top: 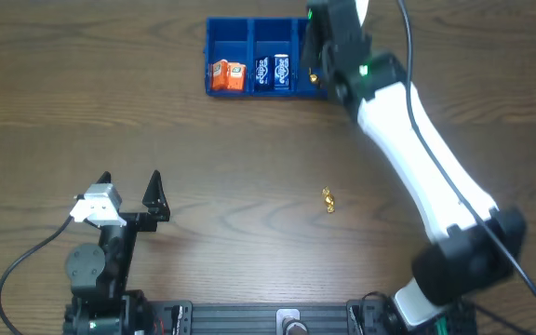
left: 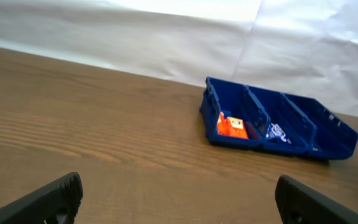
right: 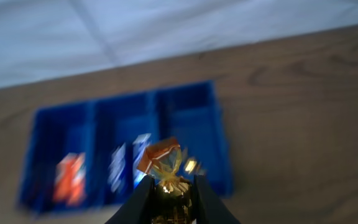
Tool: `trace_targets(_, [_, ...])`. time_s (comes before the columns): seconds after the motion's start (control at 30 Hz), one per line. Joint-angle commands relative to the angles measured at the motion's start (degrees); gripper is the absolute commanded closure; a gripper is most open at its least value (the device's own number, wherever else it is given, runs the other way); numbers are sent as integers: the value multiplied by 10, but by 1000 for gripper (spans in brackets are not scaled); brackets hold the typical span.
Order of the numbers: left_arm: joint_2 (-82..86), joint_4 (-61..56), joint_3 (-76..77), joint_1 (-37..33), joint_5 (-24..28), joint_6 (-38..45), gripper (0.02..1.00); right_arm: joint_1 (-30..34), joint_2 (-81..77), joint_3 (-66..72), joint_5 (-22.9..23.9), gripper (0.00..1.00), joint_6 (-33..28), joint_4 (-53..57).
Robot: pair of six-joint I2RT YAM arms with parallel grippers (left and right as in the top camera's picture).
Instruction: Sort Candies Into Trays
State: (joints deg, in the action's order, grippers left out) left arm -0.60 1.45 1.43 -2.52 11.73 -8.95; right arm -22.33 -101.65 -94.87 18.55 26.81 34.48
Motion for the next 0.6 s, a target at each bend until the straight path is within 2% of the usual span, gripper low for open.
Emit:
trace_targets(0.03, [3, 17, -12, -1, 10, 6, 20, 25, -140, -29, 7, 829, -35, -39])
trace_targets(0.2, [3, 17, -12, -1, 10, 6, 20, 25, -171, -29, -6, 796, -42, -77])
trace_targets(0.27, [3, 17, -12, -1, 10, 6, 20, 25, -171, -29, -6, 698, -43, -76])
trace_targets(0.33, [3, 17, -12, -1, 10, 6, 20, 25, -171, -28, -7, 557, -44, -69])
trace_targets(0.37, [3, 17, -12, -1, 10, 6, 20, 24, -171, -24, -6, 437, -44, -71])
trace_targets(0.43, [3, 17, -12, -1, 10, 6, 20, 21, -164, -5, -6, 360, -44, -82])
trace_targets(0.53, [3, 17, -12, -1, 10, 6, 20, 9, -67, 115, -6, 314, -44, -117])
trace_targets(0.6, [3, 17, -12, -1, 10, 6, 20, -7, 65, 258, -37, 312, -43, -127])
